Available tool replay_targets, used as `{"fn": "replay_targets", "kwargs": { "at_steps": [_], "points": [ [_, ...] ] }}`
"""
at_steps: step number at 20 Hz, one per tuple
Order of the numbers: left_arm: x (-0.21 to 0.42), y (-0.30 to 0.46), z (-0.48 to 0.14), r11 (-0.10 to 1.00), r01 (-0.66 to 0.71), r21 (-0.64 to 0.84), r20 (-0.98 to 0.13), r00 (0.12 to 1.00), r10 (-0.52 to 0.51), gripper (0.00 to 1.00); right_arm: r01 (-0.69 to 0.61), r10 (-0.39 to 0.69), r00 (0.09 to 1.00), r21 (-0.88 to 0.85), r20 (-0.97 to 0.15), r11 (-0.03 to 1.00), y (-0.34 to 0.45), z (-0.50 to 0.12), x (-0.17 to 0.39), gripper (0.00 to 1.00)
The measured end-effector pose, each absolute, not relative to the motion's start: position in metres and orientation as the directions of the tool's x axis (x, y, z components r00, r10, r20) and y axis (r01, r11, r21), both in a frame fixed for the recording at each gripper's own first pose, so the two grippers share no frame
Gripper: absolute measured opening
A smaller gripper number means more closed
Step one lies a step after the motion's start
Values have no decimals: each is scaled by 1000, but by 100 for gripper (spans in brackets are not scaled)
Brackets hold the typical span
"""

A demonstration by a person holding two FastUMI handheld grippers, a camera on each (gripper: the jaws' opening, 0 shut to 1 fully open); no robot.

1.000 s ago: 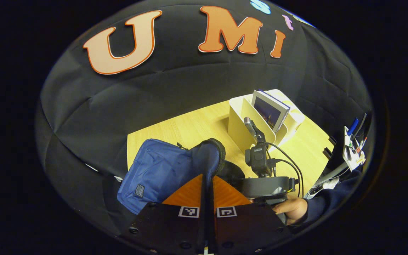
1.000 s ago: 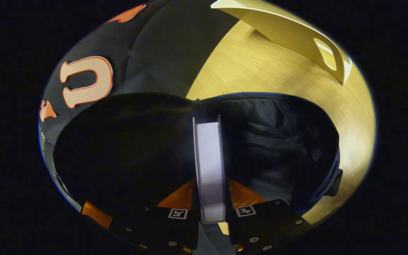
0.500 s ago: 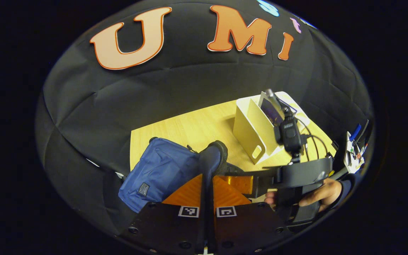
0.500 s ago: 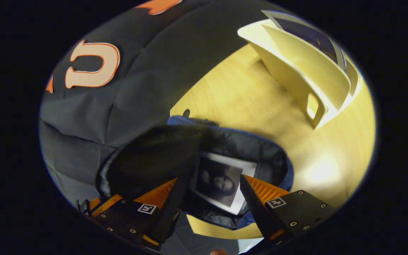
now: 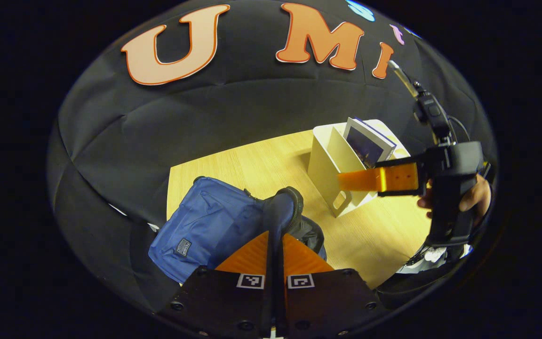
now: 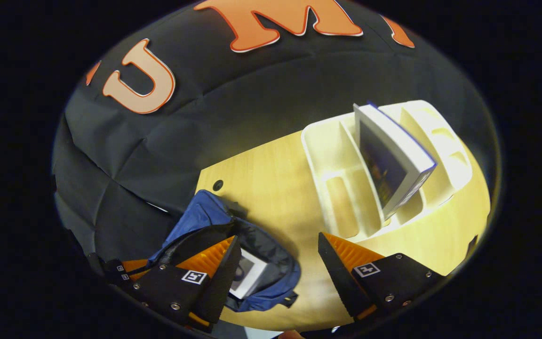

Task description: Open the schoolbag, grab two books from the bookshelf and put them into the schoolbag.

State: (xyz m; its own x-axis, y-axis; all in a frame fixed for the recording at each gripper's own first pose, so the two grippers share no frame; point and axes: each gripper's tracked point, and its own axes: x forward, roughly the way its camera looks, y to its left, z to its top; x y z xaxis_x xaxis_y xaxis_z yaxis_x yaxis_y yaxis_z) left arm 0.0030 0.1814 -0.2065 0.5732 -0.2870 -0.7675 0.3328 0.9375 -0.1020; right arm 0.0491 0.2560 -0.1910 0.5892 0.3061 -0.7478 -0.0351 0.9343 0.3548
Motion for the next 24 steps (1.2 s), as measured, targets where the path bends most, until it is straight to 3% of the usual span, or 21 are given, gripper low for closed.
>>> {"fn": "replay_targets", "kwargs": {
  "at_steps": [7,14,24],
  "points": [
    [0,178,-215,946,299,-128,-767,574,-286,4,-123,202,605,160,-770,979,180,-156,69,97],
    [-4,178,-220,953,259,-158,-762,581,-285,4,-122,100,635,28,-766,992,127,-131,117,97],
    [-11,171,-226,956,235,-178,-775,565,-283,4,-160,101,416,37,-904,986,106,-204,162,97]
  ]
}}
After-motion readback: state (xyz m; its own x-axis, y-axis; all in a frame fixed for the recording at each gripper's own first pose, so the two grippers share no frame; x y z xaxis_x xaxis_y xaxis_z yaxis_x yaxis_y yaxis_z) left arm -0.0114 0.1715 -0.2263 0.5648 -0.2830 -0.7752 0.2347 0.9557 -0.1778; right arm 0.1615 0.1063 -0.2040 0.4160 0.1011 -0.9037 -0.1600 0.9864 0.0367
